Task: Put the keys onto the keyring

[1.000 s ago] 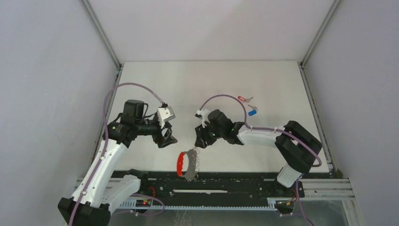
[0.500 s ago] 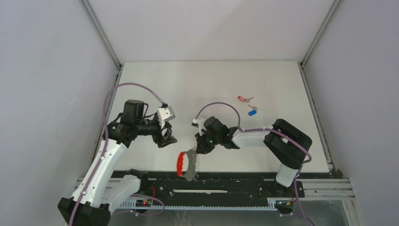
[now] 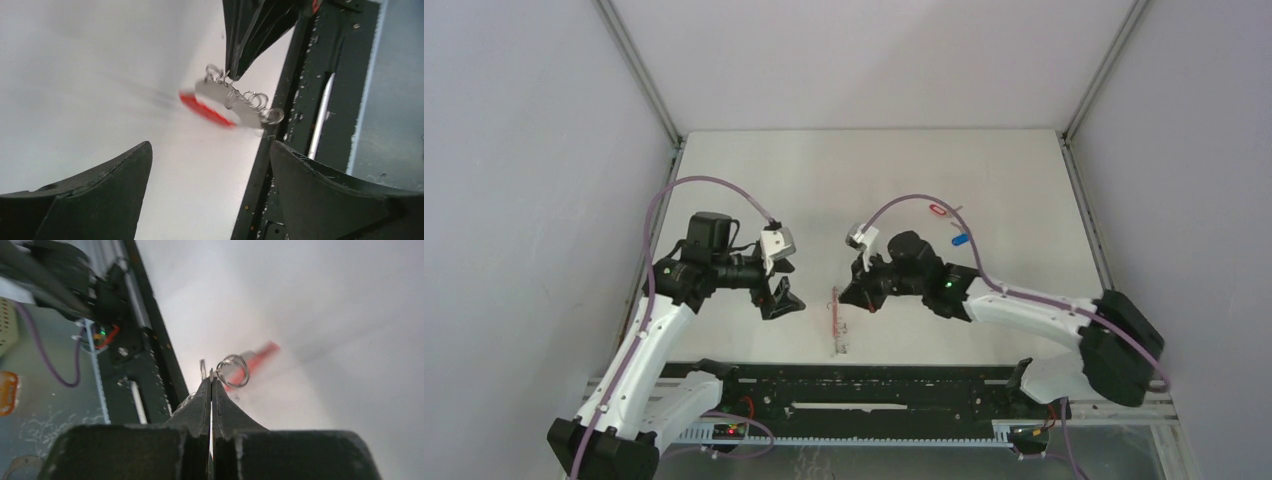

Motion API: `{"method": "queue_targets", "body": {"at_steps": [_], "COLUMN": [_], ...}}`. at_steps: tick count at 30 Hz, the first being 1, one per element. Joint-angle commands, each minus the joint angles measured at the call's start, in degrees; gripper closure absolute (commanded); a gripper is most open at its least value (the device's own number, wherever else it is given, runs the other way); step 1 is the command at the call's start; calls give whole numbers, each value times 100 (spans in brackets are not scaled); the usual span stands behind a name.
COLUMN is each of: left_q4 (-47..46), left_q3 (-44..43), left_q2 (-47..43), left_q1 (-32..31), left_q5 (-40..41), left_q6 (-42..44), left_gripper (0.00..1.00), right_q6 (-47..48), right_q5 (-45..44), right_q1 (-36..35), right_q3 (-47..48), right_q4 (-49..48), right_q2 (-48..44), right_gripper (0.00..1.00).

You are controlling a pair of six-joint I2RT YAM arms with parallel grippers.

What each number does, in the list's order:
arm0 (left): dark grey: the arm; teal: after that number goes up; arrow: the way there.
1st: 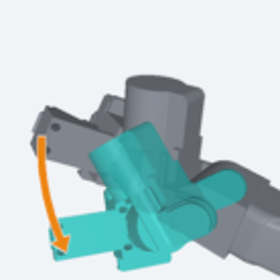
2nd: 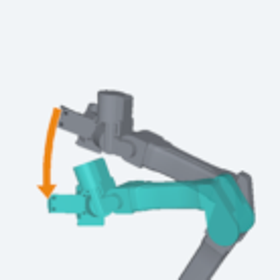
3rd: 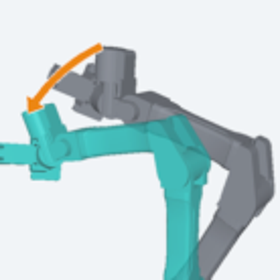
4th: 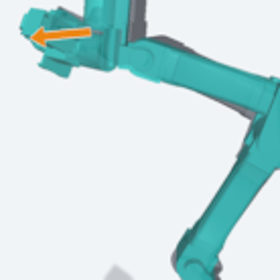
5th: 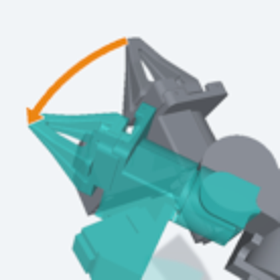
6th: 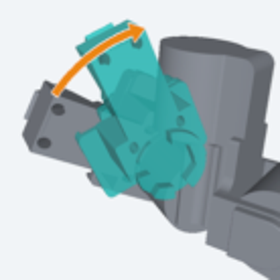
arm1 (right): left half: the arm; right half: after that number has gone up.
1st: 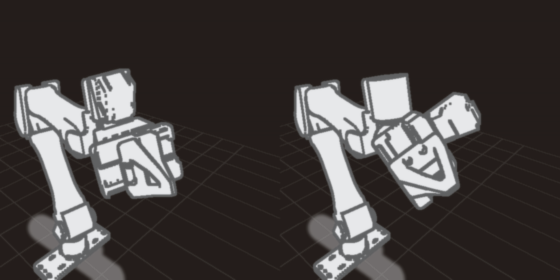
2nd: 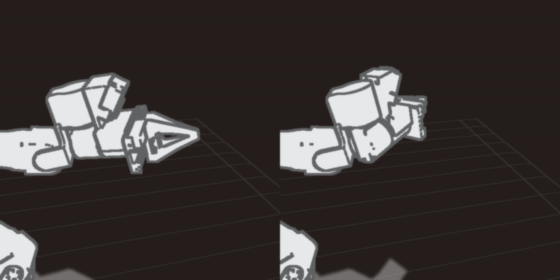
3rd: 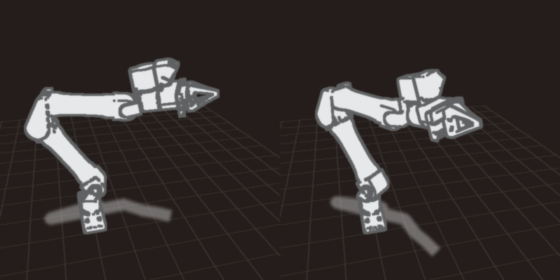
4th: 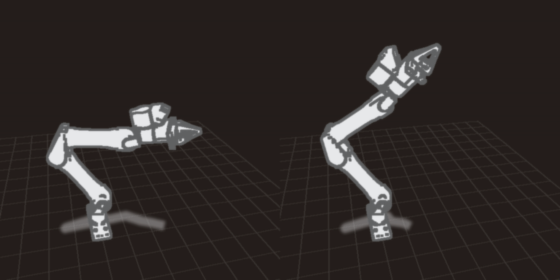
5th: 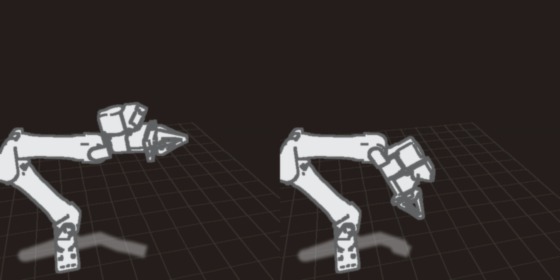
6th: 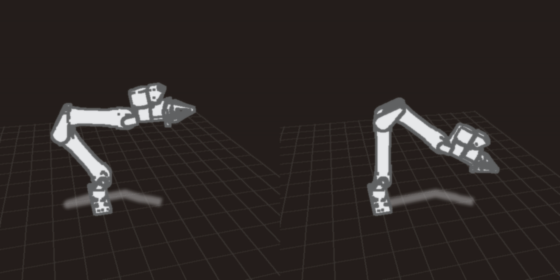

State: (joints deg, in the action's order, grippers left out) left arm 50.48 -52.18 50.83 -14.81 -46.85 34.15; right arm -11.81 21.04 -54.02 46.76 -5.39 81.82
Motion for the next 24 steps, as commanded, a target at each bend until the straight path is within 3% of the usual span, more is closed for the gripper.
{"method": "queue_targets", "body": {"at_steps": [1,11,19,24], "left_q4": [-108,-591,-732,-1269], "left_q3": [-48,-37,-10,296], "left_q2": [32,-282,-796,-1331], "left_q1": [-23,-580,-949,-1432], "left_q5": [-818,-712,-608,-66], "left_q6": [-328,-101,286,431], "left_gripper": [7,6,7,9], "right_q6": [388,980,1023,984], "right_q5": [172,489,1081,1694], "right_q1": [-9,-369,-381,-373], "right_q3": [198,1138,1530,1689], "right_q4": [219,1448,1776,1769], "right_q2": [-904,-1522,-1467,-1394], "right_gripper": [100,100,100,100]}}
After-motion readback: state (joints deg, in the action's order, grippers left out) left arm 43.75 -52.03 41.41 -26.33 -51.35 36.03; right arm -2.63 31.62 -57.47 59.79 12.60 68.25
